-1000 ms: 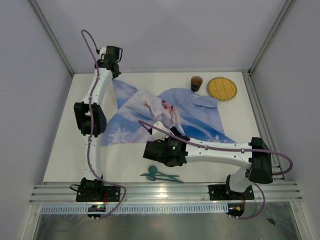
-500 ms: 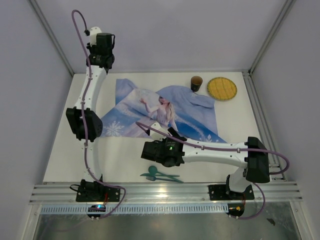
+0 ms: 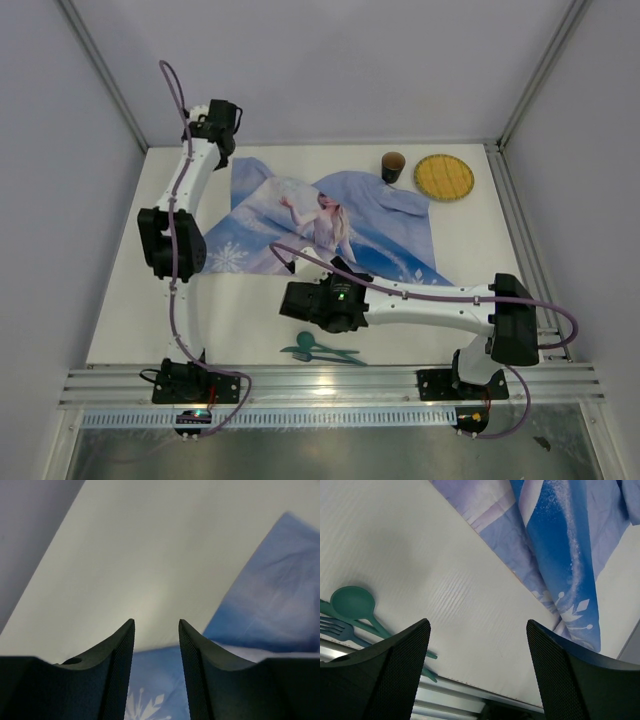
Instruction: Set the dinner table for one person
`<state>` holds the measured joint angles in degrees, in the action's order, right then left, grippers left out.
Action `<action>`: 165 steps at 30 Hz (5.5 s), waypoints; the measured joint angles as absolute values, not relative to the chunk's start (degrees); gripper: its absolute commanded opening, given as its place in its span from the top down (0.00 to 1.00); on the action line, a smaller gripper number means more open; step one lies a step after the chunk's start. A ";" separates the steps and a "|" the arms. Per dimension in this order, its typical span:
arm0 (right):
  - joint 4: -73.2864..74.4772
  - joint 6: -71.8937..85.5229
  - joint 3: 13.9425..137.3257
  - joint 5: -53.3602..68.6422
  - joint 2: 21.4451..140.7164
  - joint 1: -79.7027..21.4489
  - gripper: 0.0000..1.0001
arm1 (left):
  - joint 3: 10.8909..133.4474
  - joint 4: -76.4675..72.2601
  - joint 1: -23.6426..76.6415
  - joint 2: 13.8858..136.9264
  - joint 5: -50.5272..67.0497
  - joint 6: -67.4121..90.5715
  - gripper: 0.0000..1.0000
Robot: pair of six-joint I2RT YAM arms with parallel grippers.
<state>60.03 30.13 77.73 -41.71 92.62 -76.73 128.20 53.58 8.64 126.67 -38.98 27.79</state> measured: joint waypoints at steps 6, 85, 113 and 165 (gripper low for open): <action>57.80 29.76 78.91 -37.30 92.29 -76.64 0.07 | 115.11 64.49 8.64 125.38 -36.82 38.98 0.56; 48.80 17.30 71.96 -29.98 78.72 -63.09 0.05 | 72.75 62.22 15.03 90.56 -26.33 82.74 1.00; 44.99 8.14 75.33 -26.26 79.29 -55.64 0.05 | 95.07 76.77 15.03 74.76 -27.44 71.40 1.00; 36.47 7.44 67.07 -10.33 99.83 -70.17 0.09 | 107.66 77.49 15.03 79.92 -32.91 63.07 1.00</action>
<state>36.47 7.44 67.07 -10.33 99.83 -70.17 107.66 77.49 15.03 79.92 -32.91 63.07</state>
